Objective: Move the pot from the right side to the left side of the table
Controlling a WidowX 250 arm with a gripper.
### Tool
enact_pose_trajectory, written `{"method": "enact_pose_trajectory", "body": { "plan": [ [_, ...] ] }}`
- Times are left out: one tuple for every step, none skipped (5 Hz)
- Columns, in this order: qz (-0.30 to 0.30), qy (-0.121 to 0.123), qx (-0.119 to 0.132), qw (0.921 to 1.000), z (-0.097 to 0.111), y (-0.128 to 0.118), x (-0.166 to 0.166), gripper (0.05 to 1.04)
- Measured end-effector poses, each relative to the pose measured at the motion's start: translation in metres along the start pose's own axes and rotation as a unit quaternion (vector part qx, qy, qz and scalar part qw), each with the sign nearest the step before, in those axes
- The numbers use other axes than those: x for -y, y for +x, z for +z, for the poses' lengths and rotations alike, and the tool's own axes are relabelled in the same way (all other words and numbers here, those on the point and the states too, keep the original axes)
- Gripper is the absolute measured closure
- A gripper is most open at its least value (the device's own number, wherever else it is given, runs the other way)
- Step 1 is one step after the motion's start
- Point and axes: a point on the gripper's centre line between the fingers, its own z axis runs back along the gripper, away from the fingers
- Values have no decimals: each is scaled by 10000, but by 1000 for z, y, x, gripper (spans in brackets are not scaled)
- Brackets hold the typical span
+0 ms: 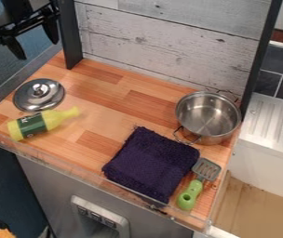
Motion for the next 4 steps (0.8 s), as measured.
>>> {"method": "enact_pose_trajectory", "body": {
  "plan": [
    [5,71,-180,9998,-12,-7,-2,83],
    [-343,-47,-443,9984,-16,-32,15,82],
    [-826,-182,-607,9946,-9,-61,43,82],
    [-1788,-324,-577,9817,1,-103,76,83]
  ]
}}
